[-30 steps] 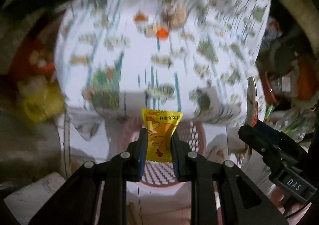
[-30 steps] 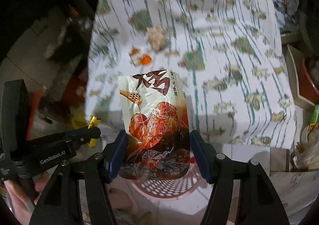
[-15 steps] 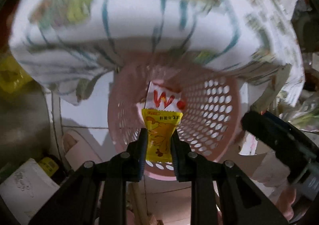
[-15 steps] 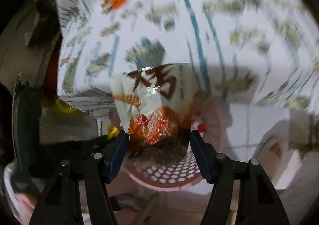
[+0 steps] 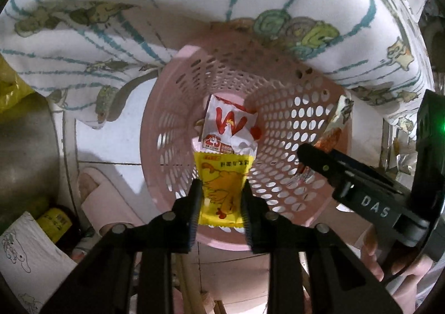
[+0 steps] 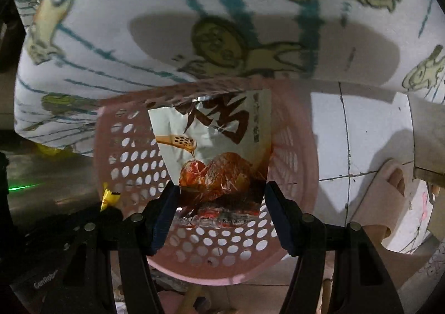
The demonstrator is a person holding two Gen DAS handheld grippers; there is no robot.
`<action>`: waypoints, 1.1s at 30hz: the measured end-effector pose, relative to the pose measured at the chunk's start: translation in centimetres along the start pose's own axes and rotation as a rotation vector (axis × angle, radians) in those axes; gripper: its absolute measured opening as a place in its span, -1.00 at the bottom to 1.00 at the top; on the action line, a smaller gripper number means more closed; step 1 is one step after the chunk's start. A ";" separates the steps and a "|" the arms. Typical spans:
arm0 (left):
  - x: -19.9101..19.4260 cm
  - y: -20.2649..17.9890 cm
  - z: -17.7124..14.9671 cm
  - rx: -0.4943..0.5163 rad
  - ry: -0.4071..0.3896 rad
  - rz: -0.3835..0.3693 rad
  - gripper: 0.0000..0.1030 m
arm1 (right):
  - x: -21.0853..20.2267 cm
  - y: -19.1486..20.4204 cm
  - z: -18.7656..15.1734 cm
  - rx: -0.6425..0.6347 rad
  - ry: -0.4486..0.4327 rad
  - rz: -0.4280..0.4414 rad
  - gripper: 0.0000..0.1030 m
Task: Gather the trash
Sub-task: 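Open both grippers to drop the packet and bag into the basket, then move both open grippers back up over the stool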
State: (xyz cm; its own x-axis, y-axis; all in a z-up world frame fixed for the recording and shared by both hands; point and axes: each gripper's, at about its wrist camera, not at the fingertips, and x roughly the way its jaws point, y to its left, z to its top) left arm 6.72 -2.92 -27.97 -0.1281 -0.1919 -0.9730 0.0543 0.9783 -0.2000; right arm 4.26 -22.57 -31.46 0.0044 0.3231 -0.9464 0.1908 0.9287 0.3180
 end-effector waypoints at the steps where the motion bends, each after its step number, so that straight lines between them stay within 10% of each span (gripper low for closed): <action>1: 0.0 0.1 0.1 -0.008 -0.003 -0.010 -0.36 | -0.1 0.0 0.0 0.005 -0.005 -0.001 0.28; 5: -0.3 0.3 0.1 -0.021 -0.018 0.012 0.36 | -0.7 0.0 -0.1 0.031 -0.028 0.032 0.60; 19: -3.8 -0.5 -0.1 -0.005 -0.126 0.083 0.38 | -3.8 0.9 -0.6 0.028 -0.085 -0.008 0.60; 33: -17.2 -0.5 -1.8 -0.015 -0.532 0.131 0.47 | -18.6 4.6 -1.7 -0.105 -0.518 -0.061 0.60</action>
State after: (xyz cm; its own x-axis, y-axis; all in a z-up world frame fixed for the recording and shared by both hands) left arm 7.11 0.04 -10.93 0.3971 -0.0775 -0.9145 0.0218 0.9969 -0.0751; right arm 3.41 -24.01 -12.27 0.4860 0.1601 -0.8592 0.1065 0.9649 0.2400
